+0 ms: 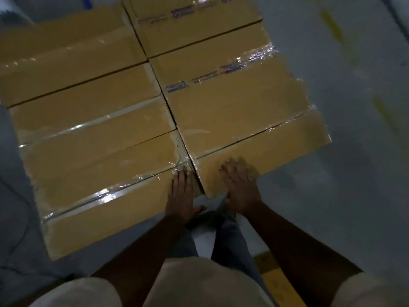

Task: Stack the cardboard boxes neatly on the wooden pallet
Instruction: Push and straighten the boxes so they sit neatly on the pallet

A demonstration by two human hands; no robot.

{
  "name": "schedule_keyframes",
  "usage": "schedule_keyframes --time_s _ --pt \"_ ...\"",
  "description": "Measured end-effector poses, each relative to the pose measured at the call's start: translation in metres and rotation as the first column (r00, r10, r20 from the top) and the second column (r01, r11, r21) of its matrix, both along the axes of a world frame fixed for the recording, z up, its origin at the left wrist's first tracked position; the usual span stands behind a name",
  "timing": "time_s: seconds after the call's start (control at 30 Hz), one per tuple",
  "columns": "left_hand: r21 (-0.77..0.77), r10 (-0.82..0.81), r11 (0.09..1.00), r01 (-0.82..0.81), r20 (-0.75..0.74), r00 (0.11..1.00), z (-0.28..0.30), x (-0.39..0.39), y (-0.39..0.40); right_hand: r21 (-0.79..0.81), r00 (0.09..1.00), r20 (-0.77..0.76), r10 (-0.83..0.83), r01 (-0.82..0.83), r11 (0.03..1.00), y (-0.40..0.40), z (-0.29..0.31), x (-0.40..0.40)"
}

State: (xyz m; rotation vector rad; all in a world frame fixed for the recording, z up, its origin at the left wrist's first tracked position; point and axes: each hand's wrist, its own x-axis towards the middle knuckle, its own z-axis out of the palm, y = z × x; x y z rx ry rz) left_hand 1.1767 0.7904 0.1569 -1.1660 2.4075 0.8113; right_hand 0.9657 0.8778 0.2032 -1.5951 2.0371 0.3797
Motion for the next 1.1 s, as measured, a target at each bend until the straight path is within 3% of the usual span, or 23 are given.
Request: schedule_keyframes --time_s 0.13,0.33,0.77,1.0,1.1 --pt "-0.069 0.135 0.989 -0.129 0.086 0.987 -0.018 -0.027 0.013 -0.085 0.972 -0.014 0.235 -0.235 0.968 -0.011 -0.040 -0.023" --pt "-0.147 0.188 0.974 -0.172 0.100 0.977 -0.029 -0.043 0.022 -0.142 0.937 0.015 0.349 -0.343 0.928 -0.027 -0.057 -0.044" --pt "-0.216 0.122 0.972 -0.091 0.137 0.983 -0.036 -0.041 0.031 -0.182 0.927 -0.027 0.373 -0.372 0.910 -0.031 -0.070 -0.043" --pt "-0.026 0.153 0.988 -0.151 0.111 0.982 -0.007 -0.039 0.012 0.011 0.961 0.023 0.276 -0.276 0.961 -0.044 -0.039 -0.026" --pt "0.042 0.118 0.992 -0.121 0.078 0.990 0.012 -0.037 0.002 0.018 0.959 0.120 0.258 -0.262 0.965 -0.046 -0.021 -0.029"
